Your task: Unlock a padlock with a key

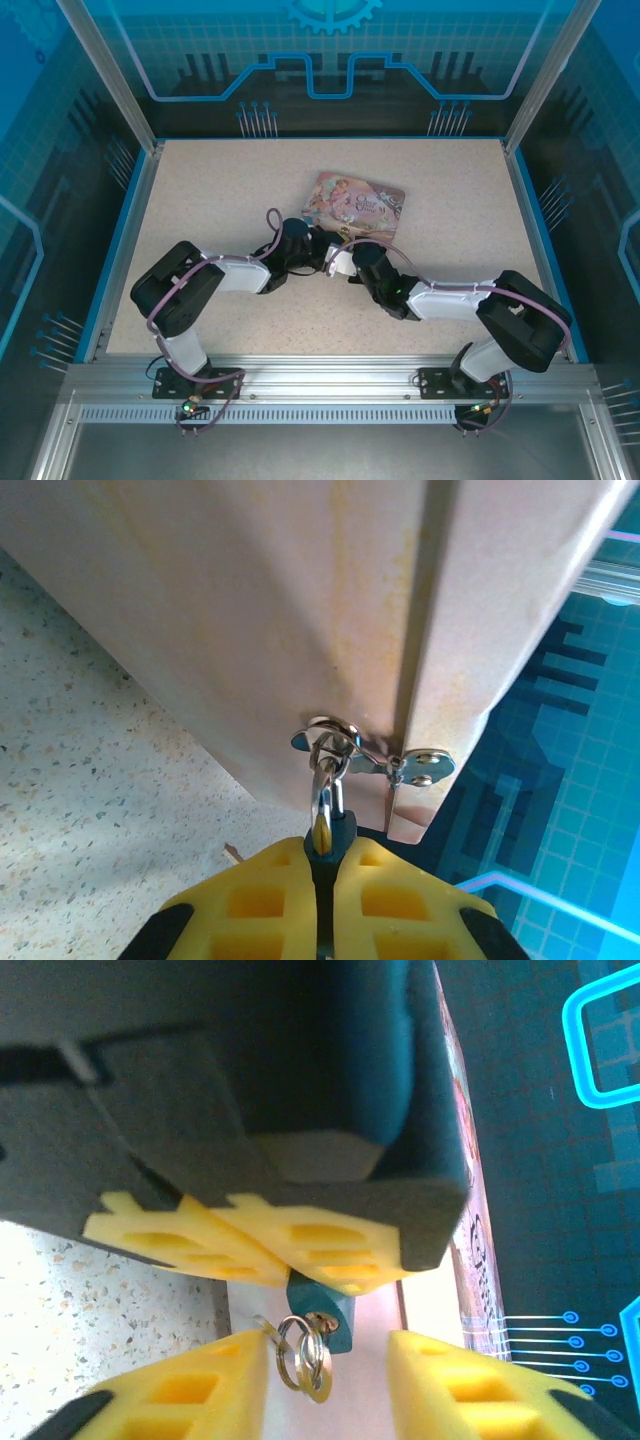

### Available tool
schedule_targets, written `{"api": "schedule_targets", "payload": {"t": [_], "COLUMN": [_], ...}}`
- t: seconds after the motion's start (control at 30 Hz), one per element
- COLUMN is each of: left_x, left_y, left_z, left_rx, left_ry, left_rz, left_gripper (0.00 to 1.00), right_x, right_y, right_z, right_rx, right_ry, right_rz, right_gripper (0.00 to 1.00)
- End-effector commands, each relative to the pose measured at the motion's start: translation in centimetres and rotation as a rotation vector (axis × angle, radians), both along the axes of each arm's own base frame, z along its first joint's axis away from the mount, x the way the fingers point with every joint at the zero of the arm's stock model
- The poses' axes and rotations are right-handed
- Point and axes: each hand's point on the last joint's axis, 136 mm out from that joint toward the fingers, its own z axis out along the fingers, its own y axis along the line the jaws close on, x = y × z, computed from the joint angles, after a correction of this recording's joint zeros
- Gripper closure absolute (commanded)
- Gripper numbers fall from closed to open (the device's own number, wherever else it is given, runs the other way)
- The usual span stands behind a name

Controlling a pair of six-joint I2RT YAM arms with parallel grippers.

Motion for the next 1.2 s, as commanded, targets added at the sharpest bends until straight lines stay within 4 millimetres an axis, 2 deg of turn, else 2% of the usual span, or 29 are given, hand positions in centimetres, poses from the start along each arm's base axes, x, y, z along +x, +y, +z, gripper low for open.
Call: {"api": "schedule_targets", "payload": {"t": [0.0, 0.3, 0.53, 0.57, 0.73, 1.17], "left_x": [0.7, 0.7, 0.7, 0.7, 0.8, 0.7], "left_y": [-0.8, -0.8, -0.7, -0.7, -0.8, -0.9], "left_z": [4.2, 4.2, 4.0, 4.0, 4.0, 3.6], "left_rx": [-0.078, -0.080, -0.083, -0.083, -0.089, -0.084], "left_ry": [-0.084, -0.085, -0.085, -0.086, -0.090, -0.086], "left_rz": [-0.019, -0.016, -0.011, -0.010, -0.011, -0.009], "left_gripper": [1.00, 1.00, 1.00, 1.00, 1.00, 1.00], "right_x": [0.9, 0.3, -0.5, -0.9, -1.2, -1.8], "right_y": [0.9, 0.9, 1.6, 1.4, 1.8, 1.0], "right_z": [1.3, 0.7, 1.0, 0.5, 0.8, 0.4], "right_rx": [0.068, 0.124, 0.342, 0.338, 0.443, 0.837], "right_ry": [-0.010, 0.053, 0.235, 0.276, 0.374, 0.636], "right_rz": [0.002, -0.008, -0.025, -0.039, -0.070, -0.169], "right_gripper": [0.73, 1.00, 1.00, 1.00, 1.00, 1.00]}}
